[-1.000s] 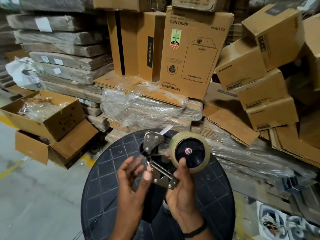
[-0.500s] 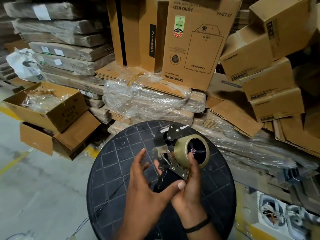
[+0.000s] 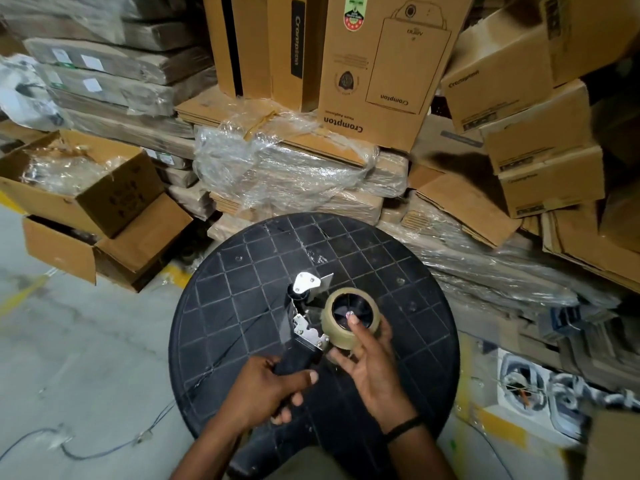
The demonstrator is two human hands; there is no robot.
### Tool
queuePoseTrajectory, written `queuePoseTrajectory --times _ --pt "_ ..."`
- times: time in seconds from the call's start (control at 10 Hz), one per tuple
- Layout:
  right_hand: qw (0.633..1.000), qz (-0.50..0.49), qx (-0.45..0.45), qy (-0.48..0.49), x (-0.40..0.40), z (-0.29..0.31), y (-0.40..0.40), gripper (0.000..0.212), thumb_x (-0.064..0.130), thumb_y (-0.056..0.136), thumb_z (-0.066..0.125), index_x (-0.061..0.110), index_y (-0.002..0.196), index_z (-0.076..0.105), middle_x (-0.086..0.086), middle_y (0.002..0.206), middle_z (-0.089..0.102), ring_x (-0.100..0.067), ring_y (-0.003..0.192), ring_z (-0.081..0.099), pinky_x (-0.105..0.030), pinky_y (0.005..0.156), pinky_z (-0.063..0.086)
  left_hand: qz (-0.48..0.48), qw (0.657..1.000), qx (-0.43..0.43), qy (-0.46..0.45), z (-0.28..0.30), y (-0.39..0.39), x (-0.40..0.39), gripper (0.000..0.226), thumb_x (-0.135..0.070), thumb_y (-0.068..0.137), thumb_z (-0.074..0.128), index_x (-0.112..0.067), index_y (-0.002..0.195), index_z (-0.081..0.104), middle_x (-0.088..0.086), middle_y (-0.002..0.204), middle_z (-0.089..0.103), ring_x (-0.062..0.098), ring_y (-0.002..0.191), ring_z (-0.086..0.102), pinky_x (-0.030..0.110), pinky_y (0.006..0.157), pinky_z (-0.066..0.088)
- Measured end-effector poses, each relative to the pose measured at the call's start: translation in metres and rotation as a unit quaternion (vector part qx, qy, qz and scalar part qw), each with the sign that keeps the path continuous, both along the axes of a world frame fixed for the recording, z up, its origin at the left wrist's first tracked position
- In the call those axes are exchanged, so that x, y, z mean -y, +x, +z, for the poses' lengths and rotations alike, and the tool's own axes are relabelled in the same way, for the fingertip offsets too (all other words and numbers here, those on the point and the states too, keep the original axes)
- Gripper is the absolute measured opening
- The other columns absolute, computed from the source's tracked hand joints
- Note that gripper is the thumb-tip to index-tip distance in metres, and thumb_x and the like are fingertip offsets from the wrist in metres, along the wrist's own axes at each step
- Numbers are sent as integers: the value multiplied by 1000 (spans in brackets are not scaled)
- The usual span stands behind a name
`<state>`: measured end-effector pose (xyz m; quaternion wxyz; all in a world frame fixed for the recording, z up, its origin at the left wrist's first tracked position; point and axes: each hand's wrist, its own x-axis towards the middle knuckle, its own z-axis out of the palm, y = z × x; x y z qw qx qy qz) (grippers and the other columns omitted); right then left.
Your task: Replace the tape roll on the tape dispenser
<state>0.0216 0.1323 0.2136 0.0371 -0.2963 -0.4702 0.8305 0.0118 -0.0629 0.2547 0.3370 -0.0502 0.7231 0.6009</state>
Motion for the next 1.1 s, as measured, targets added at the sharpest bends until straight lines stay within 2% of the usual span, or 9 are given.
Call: queuePoseTrajectory --times 0.1,0.2,0.3,0.4,0.5,0.6,0.9,1.0,1.1 --pt "990 41 75 109 -8 -28 8 74 25 82 80 43 140 38 5 122 65 -15 106 68 -48 93 55 -63 997 19 -44 -41 6 20 26 -29 75 85 -9 69 70 14 58 65 20 42 53 27 44 42" --pt "943 130 154 264 -13 -64 12 16 22 91 71 29 105 66 -5 111 72 -13 94 69 -36 88 57 -130 986 16 -108 -77 10 32 25 -34 74 85 -15 72 69 5 54 66 19 43 58 28 46 45" --pt "872 240 222 364 -15 -107 16 20 31 93 66 21 108 73 -5 110 74 -22 99 69 -34 89 53 -179 970 15 -167 -120 4 43 24 -49 71 83 -28 75 71 3 60 72 17 50 68 26 53 52" --pt "829 303 262 391 -15 -139 13 23 25 90 68 15 110 74 -7 106 76 -24 99 69 -30 83 50 -192 963 46 -182 -166 -4 51 37 -47 69 85 -18 87 74 5 66 75 24 56 71 24 50 51" --pt "798 334 285 412 -14 -181 4 25 16 84 70 14 109 75 -9 104 76 -26 99 70 -32 88 55 -167 961 73 -209 -209 -16 52 39 -44 64 89 -12 80 74 2 65 73 13 56 65 25 52 49" --pt "784 309 307 443 -10 -211 -4 26 15 83 68 13 109 75 -13 106 75 -32 100 70 -35 85 55 -128 962 57 -234 -252 -27 48 44 -48 57 92 -21 89 77 -5 80 77 6 71 68 21 65 50" --pt "786 269 322 453 -12 -242 -11 25 17 85 63 15 108 73 -12 107 75 -33 102 68 -35 85 55 -101 951 -24 -291 -282 -33 20 56 -20 67 90 -14 118 68 6 103 72 14 83 67 18 66 45" --pt "789 275 327 442 -13 -217 -14 27 16 86 64 14 113 71 -13 111 73 -34 107 66 -34 88 52 -159 927 -64 -335 -269 -32 26 74 -31 74 84 -15 138 50 16 125 60 32 112 61 32 86 50" --pt "814 204 254 482 -7 -180 -24 42 20 91 62 16 132 60 -11 124 68 -31 115 63 -33 92 50 -164 904 -206 -337 -242 -39 27 86 -52 83 69 -17 151 30 16 149 39 34 132 45 43 106 43"
